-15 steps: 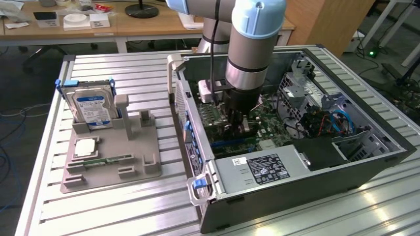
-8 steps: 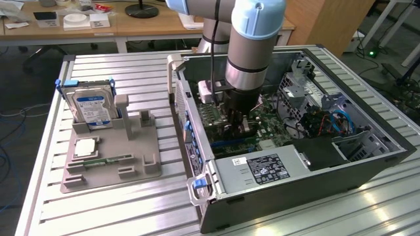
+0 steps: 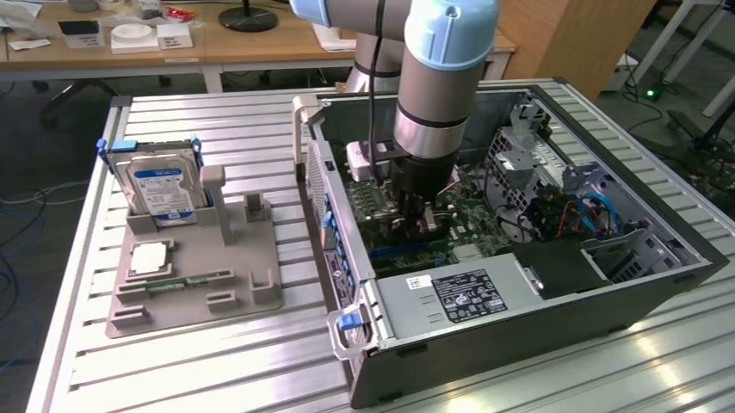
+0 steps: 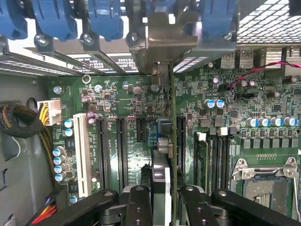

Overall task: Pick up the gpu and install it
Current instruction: 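Insert the gpu into the slot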

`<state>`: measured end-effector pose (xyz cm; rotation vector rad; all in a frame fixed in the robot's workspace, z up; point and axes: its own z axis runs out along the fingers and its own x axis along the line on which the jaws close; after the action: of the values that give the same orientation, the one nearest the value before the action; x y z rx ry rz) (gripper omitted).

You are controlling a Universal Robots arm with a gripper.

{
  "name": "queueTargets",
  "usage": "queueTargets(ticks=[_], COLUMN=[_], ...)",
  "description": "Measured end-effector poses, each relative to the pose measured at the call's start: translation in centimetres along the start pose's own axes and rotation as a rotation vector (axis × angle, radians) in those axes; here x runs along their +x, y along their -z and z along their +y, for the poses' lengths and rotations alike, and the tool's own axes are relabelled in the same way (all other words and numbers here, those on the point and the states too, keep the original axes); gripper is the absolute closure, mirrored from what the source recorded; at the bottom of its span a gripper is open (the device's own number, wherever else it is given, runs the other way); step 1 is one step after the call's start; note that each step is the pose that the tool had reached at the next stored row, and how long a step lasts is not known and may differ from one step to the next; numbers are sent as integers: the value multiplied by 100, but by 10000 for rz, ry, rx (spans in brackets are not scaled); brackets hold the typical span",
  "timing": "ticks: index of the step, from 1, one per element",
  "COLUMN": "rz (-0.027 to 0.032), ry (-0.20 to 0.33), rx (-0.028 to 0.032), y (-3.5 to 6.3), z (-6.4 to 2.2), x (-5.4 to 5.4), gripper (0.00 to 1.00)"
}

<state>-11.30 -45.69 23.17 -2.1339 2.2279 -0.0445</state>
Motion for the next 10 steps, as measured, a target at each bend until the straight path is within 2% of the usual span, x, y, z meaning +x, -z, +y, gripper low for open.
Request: queueTargets(ticks=[10], rz=[1], ry=[0], rx=[-1], y=[-33], z=[2], x=[1], gripper=[72])
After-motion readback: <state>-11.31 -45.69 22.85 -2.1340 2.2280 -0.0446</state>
